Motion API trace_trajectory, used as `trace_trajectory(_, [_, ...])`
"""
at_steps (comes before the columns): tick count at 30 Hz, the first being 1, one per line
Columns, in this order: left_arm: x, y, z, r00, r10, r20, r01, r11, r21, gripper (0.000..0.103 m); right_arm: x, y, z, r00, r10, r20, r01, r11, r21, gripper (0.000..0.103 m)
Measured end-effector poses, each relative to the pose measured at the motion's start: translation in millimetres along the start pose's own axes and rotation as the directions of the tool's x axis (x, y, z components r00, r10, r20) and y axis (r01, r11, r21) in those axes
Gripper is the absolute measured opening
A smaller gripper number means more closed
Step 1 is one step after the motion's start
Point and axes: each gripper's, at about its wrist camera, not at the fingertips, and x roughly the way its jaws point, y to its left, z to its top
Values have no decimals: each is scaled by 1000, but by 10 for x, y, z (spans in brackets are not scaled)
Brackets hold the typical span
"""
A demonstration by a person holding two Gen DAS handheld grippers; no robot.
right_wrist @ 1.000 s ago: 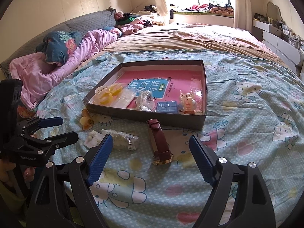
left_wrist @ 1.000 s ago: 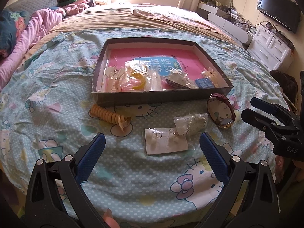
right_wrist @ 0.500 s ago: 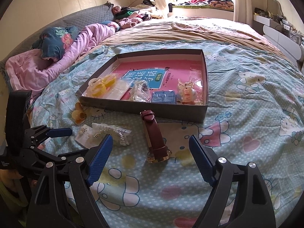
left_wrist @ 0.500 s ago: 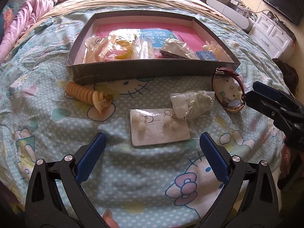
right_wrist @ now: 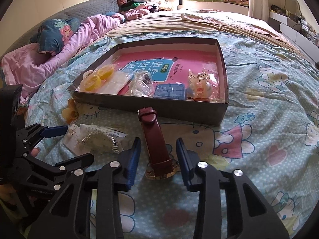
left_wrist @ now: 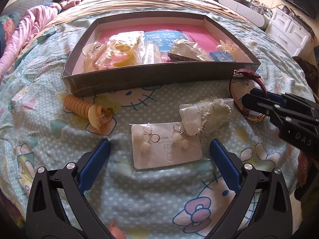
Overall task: Organize jewelry
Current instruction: 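Grasp the pearl earring card with the left tool while the right tool grasps the brown watch, then carry the earring card and brown watch over the tray with both tools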
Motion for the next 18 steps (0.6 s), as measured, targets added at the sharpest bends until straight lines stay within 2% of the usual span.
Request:
trace_trajectory(1, [-4, -10, -7, 1000, 5, 4, -5, 1000, 9, 88, 3, 5, -1, 1000, 2, 0, -2, 1000, -3, 18])
trace_trajectory(3, [-21, -18, -15, 1000, 15, 10, -15, 1000, 20, 80, -14, 12, -5, 1000, 5, 13, -5, 1000, -10, 17])
trace_trajectory(5, [-58, 6, -20, 1000, 22, 19, -22, 1000, 21, 63, -50, 18, -4, 1000, 10, 24, -10, 1000, -11, 17])
trace_trajectory(9, [-125, 101, -27, 1000, -14, 21, 14, 1000, -8, 56, -157, 35, 12, 999, 18, 49, -17, 1000, -19, 17])
trace_trajectory(12, [-212, 147, -39, 998, -49, 28, 50, 998, -27, 56, -245, 36, 34, 997, 20, 70, -19, 1000, -18, 17])
trace_trajectory(18, [-464, 188, -28, 994, -70, 85, 73, 997, -37, 56, -426, 56, 82, 994, 23, 110, -20, 1000, -23, 17])
